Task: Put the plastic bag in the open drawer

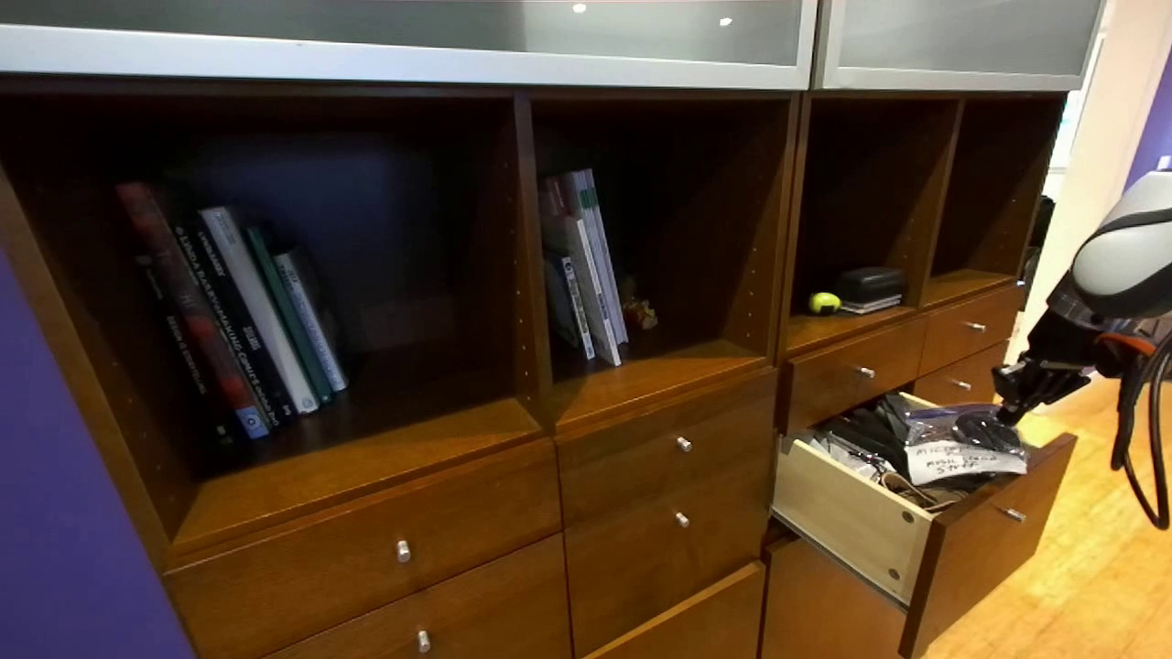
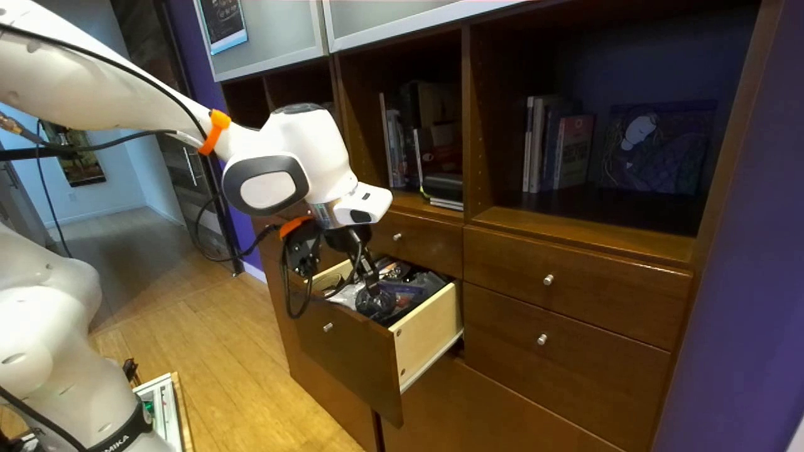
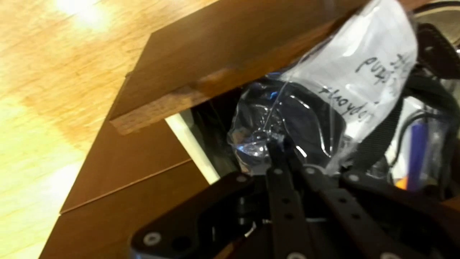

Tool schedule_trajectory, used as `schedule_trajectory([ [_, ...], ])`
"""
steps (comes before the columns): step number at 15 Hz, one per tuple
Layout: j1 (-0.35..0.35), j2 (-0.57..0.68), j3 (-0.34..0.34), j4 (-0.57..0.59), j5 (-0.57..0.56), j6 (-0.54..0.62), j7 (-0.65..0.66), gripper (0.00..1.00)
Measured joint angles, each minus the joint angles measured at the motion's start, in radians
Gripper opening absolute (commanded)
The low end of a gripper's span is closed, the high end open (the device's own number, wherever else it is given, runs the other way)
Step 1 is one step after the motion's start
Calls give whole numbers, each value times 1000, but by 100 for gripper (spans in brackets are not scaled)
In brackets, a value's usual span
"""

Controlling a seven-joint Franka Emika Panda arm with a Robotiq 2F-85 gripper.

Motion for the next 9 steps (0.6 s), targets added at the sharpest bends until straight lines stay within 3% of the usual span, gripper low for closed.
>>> schedule_trajectory([
  [3,-27,42,22,-11,-102,23,82,1],
  [7,-26,65,45,-10,-138,23,114,1],
  [8,-24,66,50,-10,-140,23,115,27],
  [9,-23,66,56,-10,-145,22,120,28],
])
